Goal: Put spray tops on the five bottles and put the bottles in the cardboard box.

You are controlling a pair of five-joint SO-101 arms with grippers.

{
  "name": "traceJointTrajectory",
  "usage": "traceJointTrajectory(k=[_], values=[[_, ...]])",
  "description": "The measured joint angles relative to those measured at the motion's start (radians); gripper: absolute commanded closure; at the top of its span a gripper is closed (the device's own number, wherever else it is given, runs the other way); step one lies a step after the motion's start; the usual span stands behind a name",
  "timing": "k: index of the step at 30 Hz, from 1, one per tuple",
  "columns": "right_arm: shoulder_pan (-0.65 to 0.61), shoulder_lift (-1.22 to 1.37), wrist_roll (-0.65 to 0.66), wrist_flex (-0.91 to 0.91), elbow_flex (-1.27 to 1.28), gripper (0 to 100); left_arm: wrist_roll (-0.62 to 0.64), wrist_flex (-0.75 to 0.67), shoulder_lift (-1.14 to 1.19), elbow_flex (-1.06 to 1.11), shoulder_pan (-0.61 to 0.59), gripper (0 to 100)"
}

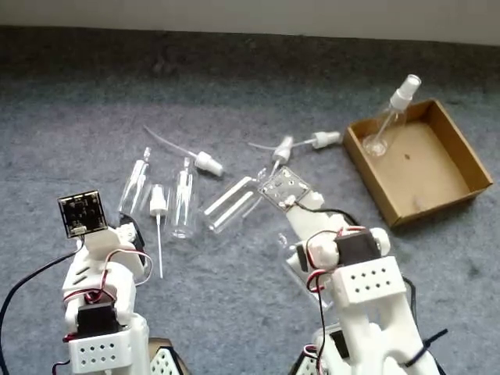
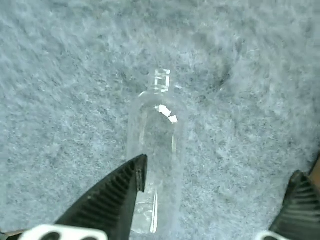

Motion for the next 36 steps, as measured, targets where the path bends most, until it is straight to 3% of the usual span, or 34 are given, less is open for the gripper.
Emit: traceJointTrajectory(k=[6,14,26,32,36], values=[[-0.046,0.190,0.000,0.002,-0.064,61.6,0.000,0.000,0.000,0.000,0.003,100],[-0.190,0.212,-0.095,-0.054,-0.064,61.6,0.000,0.000,0.000,0.000,0.003,100],[-0.195,0.394,-0.095,-0.206,0.025,62.0,0.000,0.000,0.000,0.000,0.003,100],[-0.195,0.453,-0.095,-0.212,0.025,74.6,0.000,0.000,0.000,0.000,0.003,100],[-0.196,0.453,-0.095,-0.267,0.025,75.2,0.000,0.000,0.000,0.000,0.003,100]])
